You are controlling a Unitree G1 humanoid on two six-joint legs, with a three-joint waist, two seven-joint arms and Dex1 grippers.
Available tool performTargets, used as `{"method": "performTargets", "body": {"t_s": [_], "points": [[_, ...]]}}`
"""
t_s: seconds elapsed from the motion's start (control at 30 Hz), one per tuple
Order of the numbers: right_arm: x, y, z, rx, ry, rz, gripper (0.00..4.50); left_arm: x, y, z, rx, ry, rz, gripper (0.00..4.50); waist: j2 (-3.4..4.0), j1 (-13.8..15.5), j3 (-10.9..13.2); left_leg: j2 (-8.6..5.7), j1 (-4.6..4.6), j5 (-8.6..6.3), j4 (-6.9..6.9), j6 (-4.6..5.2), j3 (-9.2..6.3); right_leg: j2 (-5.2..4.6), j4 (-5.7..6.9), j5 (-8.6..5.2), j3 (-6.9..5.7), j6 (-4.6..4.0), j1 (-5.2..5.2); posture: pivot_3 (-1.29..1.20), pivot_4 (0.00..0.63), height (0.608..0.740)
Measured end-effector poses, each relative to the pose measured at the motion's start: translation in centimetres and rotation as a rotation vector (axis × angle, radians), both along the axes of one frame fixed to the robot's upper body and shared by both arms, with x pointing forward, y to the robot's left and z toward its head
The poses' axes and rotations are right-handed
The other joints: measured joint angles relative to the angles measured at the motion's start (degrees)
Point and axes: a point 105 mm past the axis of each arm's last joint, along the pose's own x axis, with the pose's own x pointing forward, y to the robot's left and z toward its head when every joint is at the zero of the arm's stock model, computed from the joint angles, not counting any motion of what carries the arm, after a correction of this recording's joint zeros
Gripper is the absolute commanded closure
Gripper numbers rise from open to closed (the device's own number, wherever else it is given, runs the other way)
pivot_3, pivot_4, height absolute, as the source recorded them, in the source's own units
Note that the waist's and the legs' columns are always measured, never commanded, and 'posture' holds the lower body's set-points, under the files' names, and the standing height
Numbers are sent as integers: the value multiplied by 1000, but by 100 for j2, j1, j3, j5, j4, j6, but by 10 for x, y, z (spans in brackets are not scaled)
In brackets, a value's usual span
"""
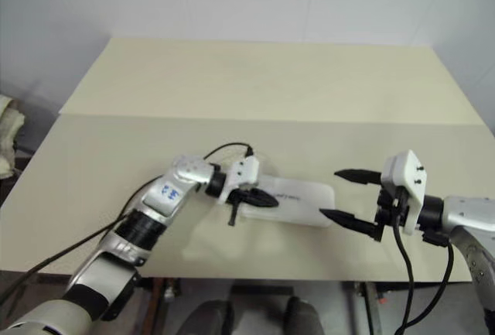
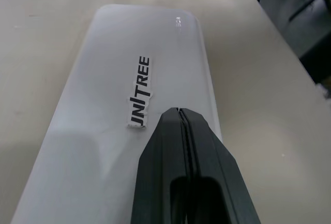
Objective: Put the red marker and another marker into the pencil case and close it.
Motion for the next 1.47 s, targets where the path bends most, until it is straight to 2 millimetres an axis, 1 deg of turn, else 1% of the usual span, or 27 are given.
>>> {"method": "performTargets", "body": {"t_s": [0.03, 0.1, 0.17, 0.23, 0.3, 0.37, 0.47, 0.5, 0.53, 0.63, 0.77, 0.8, 0.9, 1.0, 1.17, 1.3, 1.47], "points": [[1, 2, -1, 1, 2, 9, 0, 0, 1, 5, -55, 10, 8, 4474, 0, -6, 0, 1, 0, 0, 1, 0, -1, 0, 0, 0, 0, 0, -1, 0, 150, 740], [5, 3, -2, 2, 4, 25, 0, 2, 7, 23, -171, -11, 31, 4474, -2, -17, 1, 1, -2, 0, 4, 0, -3, 0, 0, 1, 0, -1, -2, 0, 150, 740], [9, 4, -2, 0, 1, 41, 0, 7, 19, 43, -259, -64, 68, 4474, -1, -26, 1, 1, 0, 0, 3, 0, -3, 0, 1, 1, 0, -2, -2, 0, 150, 740], [12, 4, -2, 0, 1, 55, 0, 10, 34, 53, -291, -93, 106, 4474, -1, -33, 1, 1, 1, 0, 0, 0, -2, 1, 1, 1, 0, -2, -2, 0, 150, 740], [16, 5, -3, -6, 2, 73, 0, 9, 54, 52, -308, -92, 149, 4474, 0, -58, 1, 1, 1, 0, -2, 0, -1, 0, 0, 1, 0, -2, -2, 0, 150, 740], [19, 4, -6, -9, 16, 80, 0, 7, 73, 46, -322, -62, 189, 4474, -1, -101, 1, 1, -1, 0, -3, 0, -3, 0, -1, 1, -1, -2, -3, 0, 150, 740], [22, 3, -6, -13, 7, 90, 0, -4, 92, 41, -342, -42, 209, 4474, 1, -101, 2, -1, -3, 0, -3, 0, -8, -2, 0, 1, -1, -2, -4, 0, 150, 740], [23, 3, -6, -15, 1, 95, 0, -7, 97, 40, -343, -43, 216, 4097, 0, -101, 2, 0, -4, 0, -4, 0, -9, -2, -1, 1, -2, -2, -4, 0, 150, 740], [26, 4, -5, -15, -13, 101, 0, -10, 103, 38, -342, -46, 230, 3897, 0, -119, 2, 0, -2, -1, -4, 0, -8, -2, 0, 1, -1, -2, -4, 0, 150, 740], [33, -1, -7, -7, -37, 87, 0, -19, 118, 32, -343, -36, 267, 2858, 0, -134, 3, 1, -1, -1, -5, 0, -6, -1, -1, 1, -1, -2, -4, 0, 150, 740], [39, -9, -9, 0, -58, 80, 0, -27, 132, 39, -391, -77, 323, 1463, 1, -131, 3, 1, -1, 0, -3, -1, -7, -2, 0, 2, 0, -3, -3, 0, 150, 740], [40, -11, -10, -1, -64, 78, 0, -27, 135, 41, -394, -90, 334, 1158, 1, -130, 3, 2, 1, 0, -4, -1, -7, -2, 1, 2, 1, -3, -1, 0, 150, 740], [41, -17, -13, 2, -77, 79, 0, -31, 140, 41, -380, -112, 359, 52, 1, -134, 3, 2, 3, 0, -5, -1, -5, -1, 1, 2, 1, -4, -1, 0, 150, 740], [42, -22, -16, -5, -97, 71, 0, -33, 141, 41, -380, -122, 383, 20, 2, -136, 3, 2, 2, 0, -5, -1, -5, -1, 0, 2, 1, -4, -2, 0, 150, 740], [46, -32, -21, -5, -94, 48, 0, -31, 143, 46, -384, -133, 396, 20, 2, -134, 3, 2, 2, 0, -5, -1, -3, -1, 0, 2, 1, -4, -2, 0, 150, 740], [52, -39, -15, -28, -111, 35, 0, -27, 138, 57, -390, -181, 371, 20, 3, -139, 3, 4, 5, 0, -6, -1, 0, 0, 1, 3, 2, -5, -1, 0, 150, 740], [56, -43, -13, -37, -120, 10, 0, -26, 140, 58, -379, -199, 375, 20, 3, -147, 3, 7, 4, 0, -9, -1, 4, 2, 0, 3, 1, -5, -4, 0, 150, 740]]}}
